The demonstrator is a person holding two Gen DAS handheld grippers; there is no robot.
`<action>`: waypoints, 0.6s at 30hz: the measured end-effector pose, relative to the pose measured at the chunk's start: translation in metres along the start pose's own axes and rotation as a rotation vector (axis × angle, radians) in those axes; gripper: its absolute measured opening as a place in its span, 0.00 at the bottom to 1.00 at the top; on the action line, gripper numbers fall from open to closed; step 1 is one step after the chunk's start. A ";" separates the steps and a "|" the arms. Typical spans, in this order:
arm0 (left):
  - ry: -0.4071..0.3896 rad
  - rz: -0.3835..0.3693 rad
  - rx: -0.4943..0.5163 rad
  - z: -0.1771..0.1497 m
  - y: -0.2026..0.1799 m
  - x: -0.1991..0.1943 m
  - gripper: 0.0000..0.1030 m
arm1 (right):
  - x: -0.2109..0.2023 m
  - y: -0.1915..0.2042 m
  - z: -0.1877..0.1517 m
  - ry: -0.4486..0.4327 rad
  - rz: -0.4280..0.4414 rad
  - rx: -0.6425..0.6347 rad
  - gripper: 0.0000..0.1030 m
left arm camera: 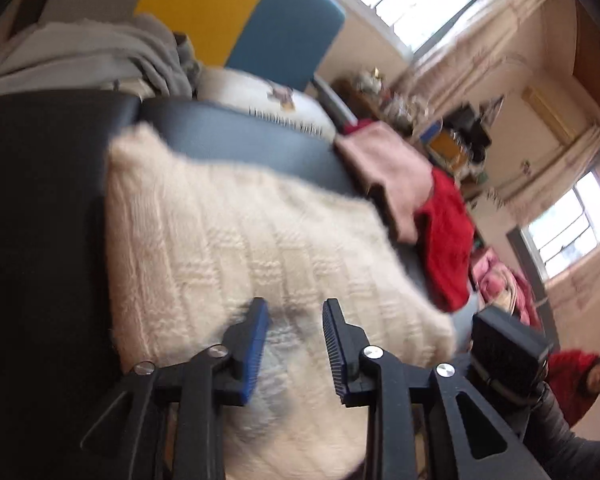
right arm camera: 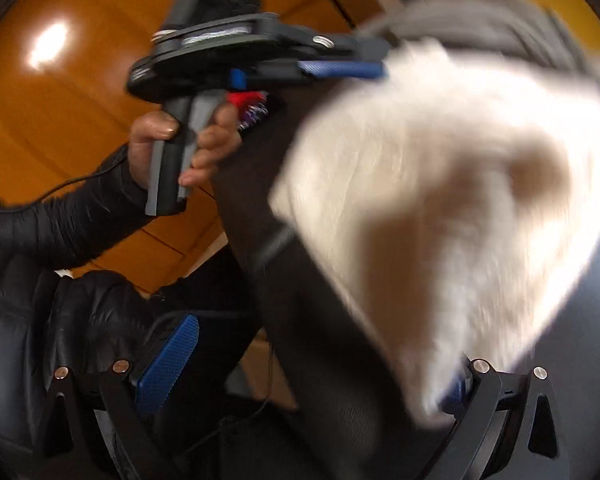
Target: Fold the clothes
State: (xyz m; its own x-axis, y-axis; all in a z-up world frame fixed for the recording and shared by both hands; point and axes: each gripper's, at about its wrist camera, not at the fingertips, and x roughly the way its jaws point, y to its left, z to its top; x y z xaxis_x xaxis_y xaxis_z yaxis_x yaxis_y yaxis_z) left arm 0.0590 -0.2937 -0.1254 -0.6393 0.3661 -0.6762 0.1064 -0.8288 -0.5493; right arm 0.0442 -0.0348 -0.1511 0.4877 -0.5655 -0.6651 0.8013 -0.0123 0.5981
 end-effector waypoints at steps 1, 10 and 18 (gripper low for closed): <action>-0.025 0.004 0.017 -0.003 0.000 0.001 0.25 | -0.002 -0.005 -0.011 -0.057 0.013 0.043 1.00; -0.109 -0.046 0.050 -0.014 -0.007 -0.029 0.26 | -0.061 0.004 -0.035 -0.458 -0.013 0.206 1.00; -0.139 -0.074 0.116 -0.046 -0.019 -0.045 0.26 | -0.072 -0.049 0.030 -0.543 -0.236 0.340 0.83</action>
State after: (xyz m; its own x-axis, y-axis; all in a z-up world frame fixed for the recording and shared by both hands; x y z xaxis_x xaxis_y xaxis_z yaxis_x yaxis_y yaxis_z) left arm 0.1203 -0.2753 -0.1075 -0.7420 0.3723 -0.5575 -0.0280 -0.8481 -0.5291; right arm -0.0408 -0.0181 -0.1191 -0.0010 -0.8484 -0.5293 0.6684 -0.3943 0.6307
